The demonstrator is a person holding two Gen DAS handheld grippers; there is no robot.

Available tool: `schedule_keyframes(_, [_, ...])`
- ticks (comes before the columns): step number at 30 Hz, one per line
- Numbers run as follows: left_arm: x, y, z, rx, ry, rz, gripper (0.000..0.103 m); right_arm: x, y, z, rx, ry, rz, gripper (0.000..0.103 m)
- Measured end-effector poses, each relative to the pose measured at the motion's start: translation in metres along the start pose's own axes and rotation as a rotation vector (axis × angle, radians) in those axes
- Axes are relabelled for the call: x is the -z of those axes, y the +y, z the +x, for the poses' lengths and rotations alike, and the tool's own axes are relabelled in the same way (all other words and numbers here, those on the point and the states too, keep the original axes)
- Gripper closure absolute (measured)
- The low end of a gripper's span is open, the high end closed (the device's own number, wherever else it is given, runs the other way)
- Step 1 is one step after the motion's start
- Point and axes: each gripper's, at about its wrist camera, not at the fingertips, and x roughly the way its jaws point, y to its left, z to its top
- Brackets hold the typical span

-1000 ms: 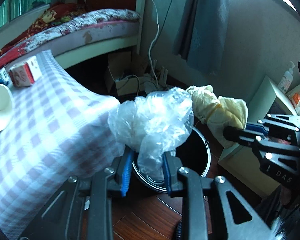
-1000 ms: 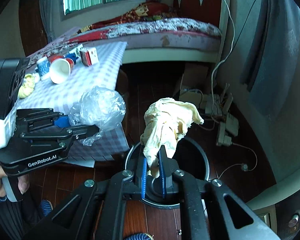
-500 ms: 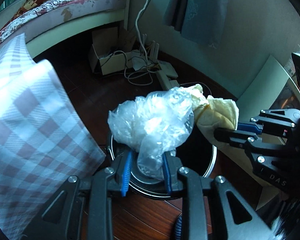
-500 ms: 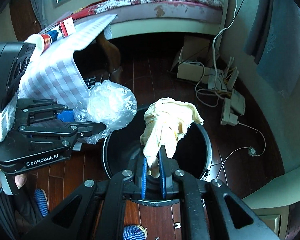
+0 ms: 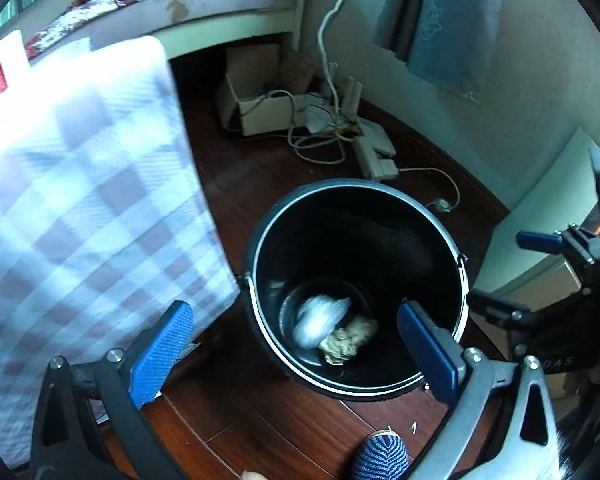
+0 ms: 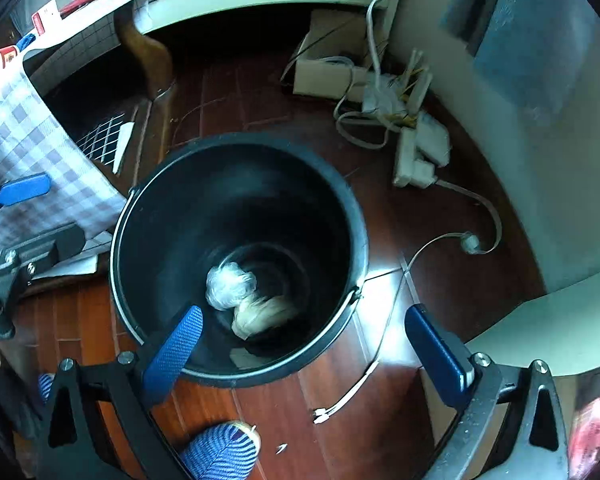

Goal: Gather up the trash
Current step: 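Open both tools to drop the bag and cloth into the bin, then grasp the yellow cloth with the left tool while the right tool grasps the white paper cup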

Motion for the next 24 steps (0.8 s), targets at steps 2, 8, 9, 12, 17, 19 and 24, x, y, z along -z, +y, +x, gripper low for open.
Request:
schedule_keyframes(2, [0.005, 0.003, -0.009, -0.017, -0.018, -0.002, 0.001, -0.001, 0.002, -0.008, -0.002, -0.019, 0.012, 0.001])
schedule_keyframes(8, [0.007, 0.013, -0.032, -0.038, -0.054, -0.004, 0.001, -0.003, 0.016, -0.032, -0.001, -0.066, 0.007, 0.001])
schedule_keyframes(9, [0.006, 0.015, -0.035, -0.039, -0.059, -0.008, 0.001, -0.003, 0.020, -0.036, -0.001, -0.072, 0.006, 0.001])
schedule_keyframes(12, [0.005, 0.023, -0.051, -0.044, -0.089, -0.023, 0.001, -0.005, 0.029, -0.054, -0.004, -0.098, 0.002, 0.001])
schedule_keyframes(17, [0.005, 0.039, -0.076, -0.069, -0.136, -0.058, 0.001, -0.008, 0.052, -0.082, -0.018, -0.148, -0.024, 0.001])
schedule_keyframes(19, [0.008, 0.047, -0.089, -0.087, -0.160, -0.071, 0.001, -0.010, 0.063, -0.093, -0.028, -0.169, -0.038, 0.001])
schedule_keyframes(24, [0.018, 0.067, -0.125, -0.150, -0.211, -0.110, 0.001, -0.020, 0.092, -0.122, -0.064, -0.248, -0.064, 0.001])
